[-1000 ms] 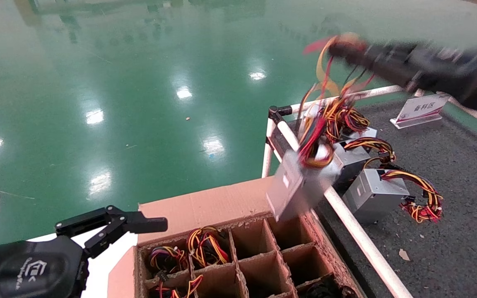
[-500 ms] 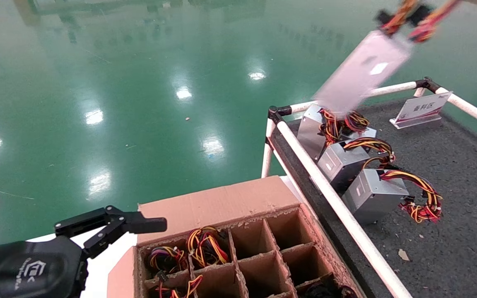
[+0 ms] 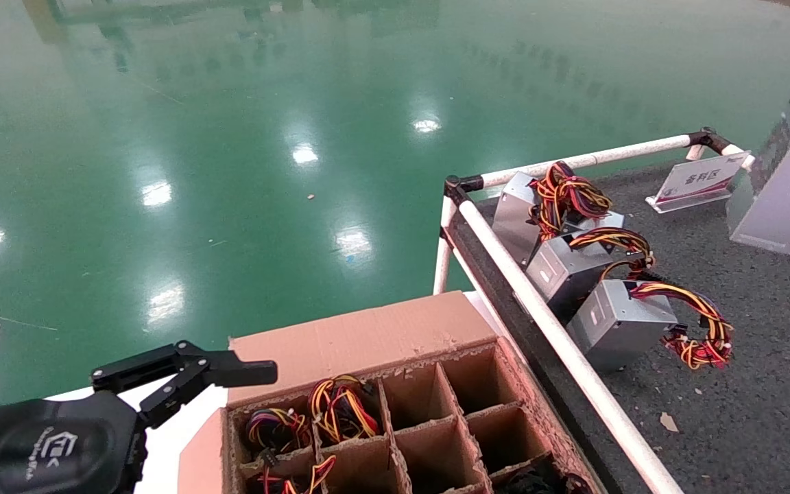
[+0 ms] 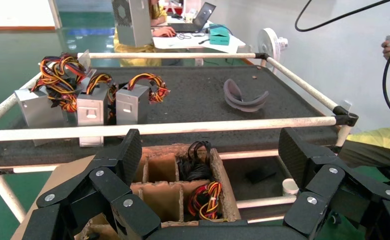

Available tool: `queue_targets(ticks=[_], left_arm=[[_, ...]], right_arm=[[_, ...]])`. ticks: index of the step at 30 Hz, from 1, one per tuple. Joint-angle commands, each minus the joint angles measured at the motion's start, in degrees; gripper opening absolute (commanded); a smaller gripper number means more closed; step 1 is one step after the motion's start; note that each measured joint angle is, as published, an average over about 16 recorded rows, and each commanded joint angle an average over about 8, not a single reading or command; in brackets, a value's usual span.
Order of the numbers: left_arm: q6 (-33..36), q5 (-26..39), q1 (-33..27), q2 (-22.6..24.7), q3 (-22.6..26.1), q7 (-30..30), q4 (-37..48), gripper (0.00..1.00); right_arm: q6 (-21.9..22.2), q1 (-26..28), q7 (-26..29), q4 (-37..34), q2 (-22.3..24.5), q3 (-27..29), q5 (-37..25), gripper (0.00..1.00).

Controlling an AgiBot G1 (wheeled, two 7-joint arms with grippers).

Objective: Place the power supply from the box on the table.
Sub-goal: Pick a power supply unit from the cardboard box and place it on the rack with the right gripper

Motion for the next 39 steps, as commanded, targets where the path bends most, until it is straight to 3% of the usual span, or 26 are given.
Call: queue_targets(ticks=[1, 9, 26, 39], left_arm=[[0.0, 0.0, 0.0, 0.0, 0.0, 0.0, 0.0, 1.0], [0.0, 0.0, 0.0, 0.0, 0.0, 0.0, 0.0, 1.0], [0.0, 0.0, 0.0, 0.0, 0.0, 0.0, 0.0, 1.0], [0.0, 0.0, 0.0, 0.0, 0.0, 0.0, 0.0, 1.0]], right_arm=[[-0.2, 0.3, -1.5, -2.1, 0.5, -0.1, -0.4, 0.0], [-1.7, -0.4, -6.7, -9.4, -0.3, -0.4, -0.8, 0.0], [0.7, 0.1, -14.9, -20.0, -1.9, 0.0, -0.5, 0.0], [0.1, -4.6, -18.7, -24.4, -2.8, -1.1, -2.1, 0.0]])
